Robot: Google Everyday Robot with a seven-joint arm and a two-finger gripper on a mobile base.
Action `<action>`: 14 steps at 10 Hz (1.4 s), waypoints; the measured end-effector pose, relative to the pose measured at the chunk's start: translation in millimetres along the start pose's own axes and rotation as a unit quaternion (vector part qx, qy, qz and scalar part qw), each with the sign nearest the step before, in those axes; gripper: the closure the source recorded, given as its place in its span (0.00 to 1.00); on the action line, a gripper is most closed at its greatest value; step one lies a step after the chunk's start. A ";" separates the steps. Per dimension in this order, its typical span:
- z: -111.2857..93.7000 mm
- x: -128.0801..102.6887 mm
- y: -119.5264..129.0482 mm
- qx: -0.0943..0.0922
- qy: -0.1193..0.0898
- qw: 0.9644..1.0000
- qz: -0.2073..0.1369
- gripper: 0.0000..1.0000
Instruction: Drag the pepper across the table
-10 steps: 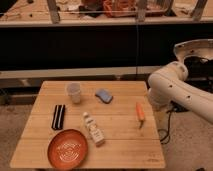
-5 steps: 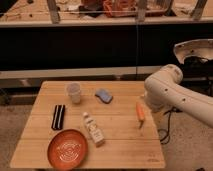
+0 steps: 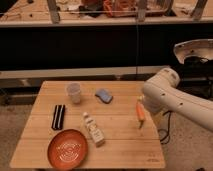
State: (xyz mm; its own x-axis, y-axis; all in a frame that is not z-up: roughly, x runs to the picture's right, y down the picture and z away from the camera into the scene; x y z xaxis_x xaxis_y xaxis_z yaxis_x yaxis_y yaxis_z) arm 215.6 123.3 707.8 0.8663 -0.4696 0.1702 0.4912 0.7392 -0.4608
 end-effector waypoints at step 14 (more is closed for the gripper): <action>41.0 -5.3 -9.7 0.013 0.016 0.990 -0.140 0.20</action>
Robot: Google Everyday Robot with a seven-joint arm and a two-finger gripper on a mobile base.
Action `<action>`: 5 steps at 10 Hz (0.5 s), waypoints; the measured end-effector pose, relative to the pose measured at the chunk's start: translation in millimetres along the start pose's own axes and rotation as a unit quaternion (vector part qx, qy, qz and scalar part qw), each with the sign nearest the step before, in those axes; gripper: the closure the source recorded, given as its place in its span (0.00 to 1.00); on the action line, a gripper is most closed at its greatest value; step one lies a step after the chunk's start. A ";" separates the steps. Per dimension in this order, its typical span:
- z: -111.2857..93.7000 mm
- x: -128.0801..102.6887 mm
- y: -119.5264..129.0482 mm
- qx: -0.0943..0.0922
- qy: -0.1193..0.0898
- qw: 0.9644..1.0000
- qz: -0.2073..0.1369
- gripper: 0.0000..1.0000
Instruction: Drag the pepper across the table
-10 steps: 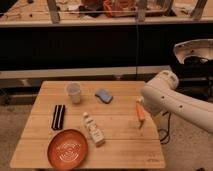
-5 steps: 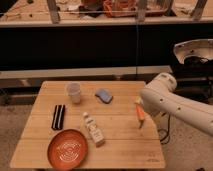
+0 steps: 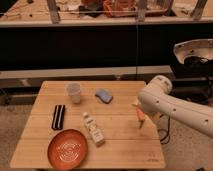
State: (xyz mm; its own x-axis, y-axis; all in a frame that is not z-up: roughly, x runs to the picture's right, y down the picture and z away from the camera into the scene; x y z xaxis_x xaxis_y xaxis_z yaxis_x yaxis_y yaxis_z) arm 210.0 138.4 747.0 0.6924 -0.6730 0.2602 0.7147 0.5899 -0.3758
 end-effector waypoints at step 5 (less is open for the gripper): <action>27.5 -4.8 -5.3 0.005 -0.007 0.999 -0.040 0.20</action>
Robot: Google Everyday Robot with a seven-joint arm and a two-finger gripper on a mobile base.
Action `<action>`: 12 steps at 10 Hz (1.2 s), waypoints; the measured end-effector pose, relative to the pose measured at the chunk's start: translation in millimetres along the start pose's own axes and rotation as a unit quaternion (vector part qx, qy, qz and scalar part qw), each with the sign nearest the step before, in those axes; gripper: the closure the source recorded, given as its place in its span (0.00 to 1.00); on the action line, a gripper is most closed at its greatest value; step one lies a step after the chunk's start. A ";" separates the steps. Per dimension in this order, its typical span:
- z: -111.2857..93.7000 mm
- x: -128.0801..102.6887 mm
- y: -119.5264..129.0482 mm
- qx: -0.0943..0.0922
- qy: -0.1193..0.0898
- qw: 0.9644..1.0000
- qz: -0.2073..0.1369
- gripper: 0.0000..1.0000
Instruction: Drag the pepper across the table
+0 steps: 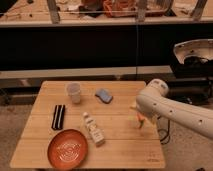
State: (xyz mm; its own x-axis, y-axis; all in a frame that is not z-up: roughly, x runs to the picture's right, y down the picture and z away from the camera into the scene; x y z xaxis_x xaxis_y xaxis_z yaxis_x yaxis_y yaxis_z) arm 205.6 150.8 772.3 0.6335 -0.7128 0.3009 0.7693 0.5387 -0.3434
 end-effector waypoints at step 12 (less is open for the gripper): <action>38.4 -8.7 -6.2 0.011 -0.026 0.997 -0.078 0.20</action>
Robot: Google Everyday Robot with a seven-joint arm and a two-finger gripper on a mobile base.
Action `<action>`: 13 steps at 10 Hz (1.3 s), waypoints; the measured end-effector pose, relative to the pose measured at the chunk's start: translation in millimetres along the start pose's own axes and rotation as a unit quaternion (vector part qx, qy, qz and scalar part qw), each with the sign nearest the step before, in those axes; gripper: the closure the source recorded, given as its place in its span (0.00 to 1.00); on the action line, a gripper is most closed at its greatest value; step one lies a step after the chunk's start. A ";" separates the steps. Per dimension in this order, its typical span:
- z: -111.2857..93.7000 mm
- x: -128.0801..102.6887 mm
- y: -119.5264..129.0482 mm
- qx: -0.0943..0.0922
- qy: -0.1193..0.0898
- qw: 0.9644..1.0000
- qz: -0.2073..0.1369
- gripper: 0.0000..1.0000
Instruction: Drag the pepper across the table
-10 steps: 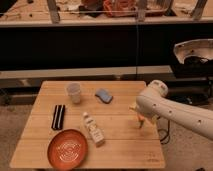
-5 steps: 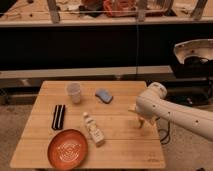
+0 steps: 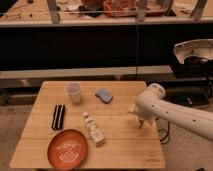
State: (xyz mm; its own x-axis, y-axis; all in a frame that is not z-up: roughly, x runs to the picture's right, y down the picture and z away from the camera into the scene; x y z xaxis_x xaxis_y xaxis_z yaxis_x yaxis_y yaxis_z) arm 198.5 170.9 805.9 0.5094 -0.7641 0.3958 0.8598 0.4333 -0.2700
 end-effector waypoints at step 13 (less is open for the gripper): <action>28.6 5.6 1.3 0.009 -0.014 0.999 -0.049 0.20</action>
State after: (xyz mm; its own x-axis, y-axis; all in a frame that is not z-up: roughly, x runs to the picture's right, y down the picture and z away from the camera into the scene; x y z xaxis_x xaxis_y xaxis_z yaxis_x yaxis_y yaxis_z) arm 203.5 180.9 832.8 0.4225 -0.7900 0.4443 0.9064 0.3648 -0.2131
